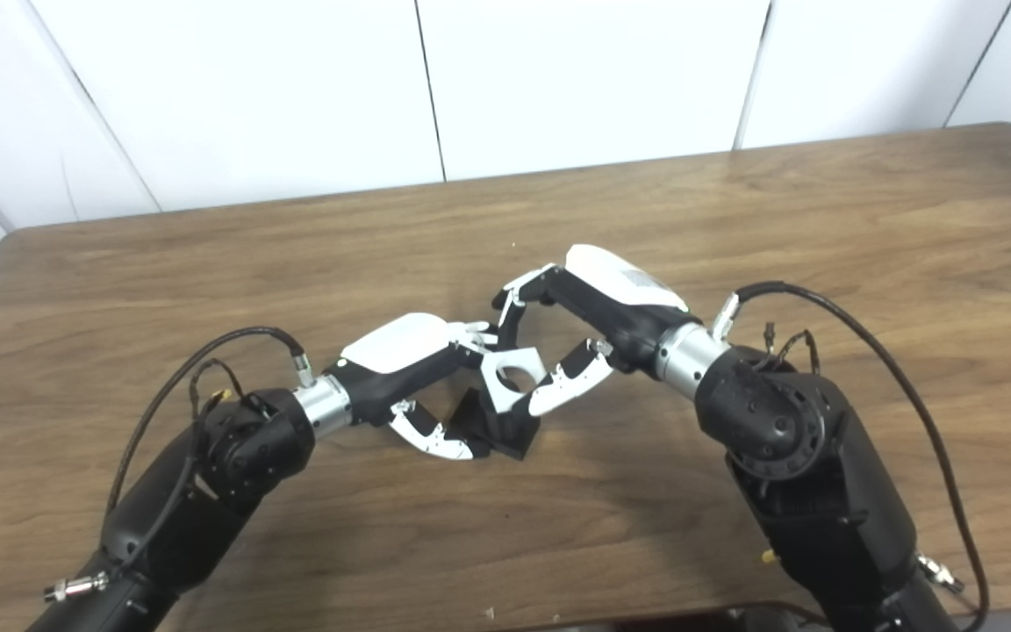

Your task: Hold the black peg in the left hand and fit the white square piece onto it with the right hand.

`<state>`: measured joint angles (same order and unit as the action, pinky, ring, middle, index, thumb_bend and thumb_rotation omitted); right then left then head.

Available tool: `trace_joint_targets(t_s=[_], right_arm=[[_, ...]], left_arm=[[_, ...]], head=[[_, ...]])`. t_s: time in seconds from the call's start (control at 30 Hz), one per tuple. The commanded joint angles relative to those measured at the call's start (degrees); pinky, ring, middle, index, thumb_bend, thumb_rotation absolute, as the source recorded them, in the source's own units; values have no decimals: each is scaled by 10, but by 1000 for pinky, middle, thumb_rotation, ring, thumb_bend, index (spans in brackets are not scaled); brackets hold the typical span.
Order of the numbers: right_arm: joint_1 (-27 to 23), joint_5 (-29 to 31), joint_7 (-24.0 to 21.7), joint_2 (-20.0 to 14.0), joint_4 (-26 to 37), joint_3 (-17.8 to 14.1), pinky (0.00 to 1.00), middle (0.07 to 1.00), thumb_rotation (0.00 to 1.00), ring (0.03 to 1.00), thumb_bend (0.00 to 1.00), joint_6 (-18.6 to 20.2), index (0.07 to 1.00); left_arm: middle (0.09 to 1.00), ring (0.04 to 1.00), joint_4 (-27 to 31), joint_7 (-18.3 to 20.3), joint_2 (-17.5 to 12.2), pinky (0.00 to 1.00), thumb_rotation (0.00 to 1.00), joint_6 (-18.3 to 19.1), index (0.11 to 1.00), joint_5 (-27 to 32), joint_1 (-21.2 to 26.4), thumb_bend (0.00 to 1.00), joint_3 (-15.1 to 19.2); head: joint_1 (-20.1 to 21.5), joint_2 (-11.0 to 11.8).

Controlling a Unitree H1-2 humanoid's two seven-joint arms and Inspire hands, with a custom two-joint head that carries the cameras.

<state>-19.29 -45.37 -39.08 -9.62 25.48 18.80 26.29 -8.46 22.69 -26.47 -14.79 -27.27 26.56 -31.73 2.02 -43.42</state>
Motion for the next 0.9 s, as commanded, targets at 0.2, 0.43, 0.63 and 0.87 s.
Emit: trace_joint_targets(t_s=[0.2,0.43,0.63,0.87], right_arm=[[-25,14,32,-2,-11,8,772,784,135,828,522,-23,479],[-23,33,42,-15,-21,13,760,782,135,821,523,-38,479],[-23,45,46,-26,-29,16,763,783,135,820,523,-44,479],[-18,50,60,-31,-37,24,763,780,135,832,524,-50,479]], left_arm=[[908,973,-23,47,-9,947,248,46,593,-63,-23,881,-29],[904,972,-19,49,-7,948,264,48,586,-61,-21,887,-29],[908,973,-9,57,-7,955,270,56,590,-58,-19,877,-33],[910,978,-7,58,-5,955,255,61,589,-57,-20,875,-38]], head=[[0,-3],[-6,-5],[-6,-9],[-7,-11]])
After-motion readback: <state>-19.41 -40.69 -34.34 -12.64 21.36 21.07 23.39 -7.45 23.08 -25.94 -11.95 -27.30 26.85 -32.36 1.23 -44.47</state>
